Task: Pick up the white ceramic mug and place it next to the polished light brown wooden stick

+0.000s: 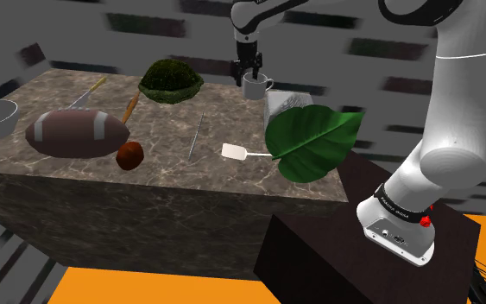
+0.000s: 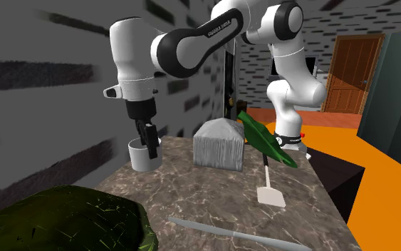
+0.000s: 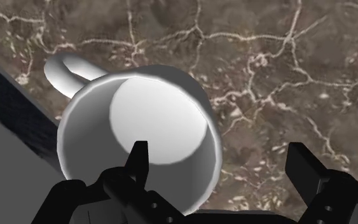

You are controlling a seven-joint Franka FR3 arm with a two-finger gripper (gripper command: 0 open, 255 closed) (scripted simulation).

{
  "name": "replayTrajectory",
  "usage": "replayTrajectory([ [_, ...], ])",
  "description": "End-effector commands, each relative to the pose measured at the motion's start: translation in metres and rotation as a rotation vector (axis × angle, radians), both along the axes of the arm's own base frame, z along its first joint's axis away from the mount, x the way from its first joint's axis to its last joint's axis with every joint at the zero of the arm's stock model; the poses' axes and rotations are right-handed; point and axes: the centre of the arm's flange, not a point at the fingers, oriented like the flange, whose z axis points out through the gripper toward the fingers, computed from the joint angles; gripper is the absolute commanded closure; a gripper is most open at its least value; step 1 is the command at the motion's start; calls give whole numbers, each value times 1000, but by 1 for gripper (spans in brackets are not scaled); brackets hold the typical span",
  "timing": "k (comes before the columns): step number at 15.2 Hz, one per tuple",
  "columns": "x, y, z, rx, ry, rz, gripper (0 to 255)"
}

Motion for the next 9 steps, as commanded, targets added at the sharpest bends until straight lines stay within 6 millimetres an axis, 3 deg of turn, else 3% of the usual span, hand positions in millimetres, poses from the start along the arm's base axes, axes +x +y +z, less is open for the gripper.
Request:
replayTrajectory([
  [1, -1, -1, -11, 0, -1, 0, 0],
  [4, -2, -2, -24, 0, -1, 0, 0],
  [9, -2, -2, -24, 0, -1, 0, 0],
])
